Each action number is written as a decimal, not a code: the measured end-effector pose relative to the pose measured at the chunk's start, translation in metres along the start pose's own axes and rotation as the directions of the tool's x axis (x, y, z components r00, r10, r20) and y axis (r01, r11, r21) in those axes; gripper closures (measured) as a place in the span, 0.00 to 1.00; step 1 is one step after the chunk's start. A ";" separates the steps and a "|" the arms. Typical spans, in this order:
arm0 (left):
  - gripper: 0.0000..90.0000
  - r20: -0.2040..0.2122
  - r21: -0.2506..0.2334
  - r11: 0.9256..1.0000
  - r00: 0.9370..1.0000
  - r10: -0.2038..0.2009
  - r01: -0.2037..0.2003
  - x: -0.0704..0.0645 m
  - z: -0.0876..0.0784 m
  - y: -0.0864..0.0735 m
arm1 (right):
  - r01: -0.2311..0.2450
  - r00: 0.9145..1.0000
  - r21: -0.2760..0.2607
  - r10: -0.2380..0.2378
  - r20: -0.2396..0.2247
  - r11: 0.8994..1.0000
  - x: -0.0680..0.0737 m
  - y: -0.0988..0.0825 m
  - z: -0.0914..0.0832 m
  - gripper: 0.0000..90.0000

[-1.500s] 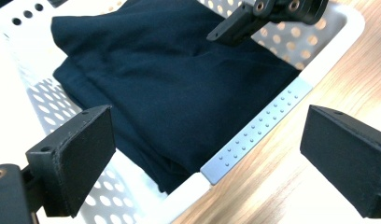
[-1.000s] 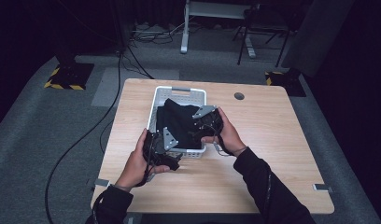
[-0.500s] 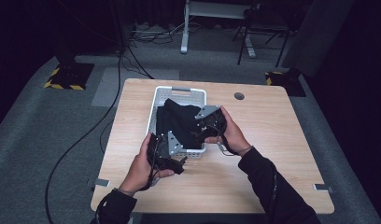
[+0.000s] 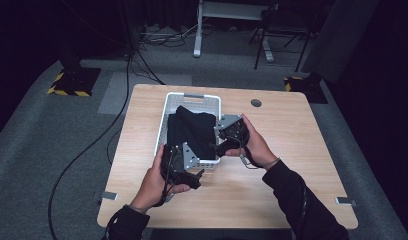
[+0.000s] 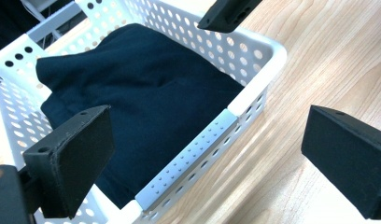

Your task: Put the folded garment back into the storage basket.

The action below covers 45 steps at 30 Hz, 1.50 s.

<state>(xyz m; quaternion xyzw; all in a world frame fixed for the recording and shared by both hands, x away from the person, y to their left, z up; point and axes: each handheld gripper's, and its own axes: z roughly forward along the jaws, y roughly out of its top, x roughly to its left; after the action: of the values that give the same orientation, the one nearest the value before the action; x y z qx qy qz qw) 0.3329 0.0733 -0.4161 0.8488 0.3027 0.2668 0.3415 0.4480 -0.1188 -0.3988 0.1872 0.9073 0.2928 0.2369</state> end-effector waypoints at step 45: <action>0.03 0.155 -0.062 0.994 0.983 0.103 -0.094 -0.055 0.013 0.018 | 0.025 0.998 -0.017 -0.024 0.051 1.000 0.013 -0.082 -0.077 0.04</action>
<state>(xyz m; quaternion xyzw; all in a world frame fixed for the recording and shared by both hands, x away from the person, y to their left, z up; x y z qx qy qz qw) 0.3102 0.0193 -0.4246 0.8716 0.2249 0.2237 0.3738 0.3792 -0.2090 -0.3984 0.1815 0.9006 0.2928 0.2652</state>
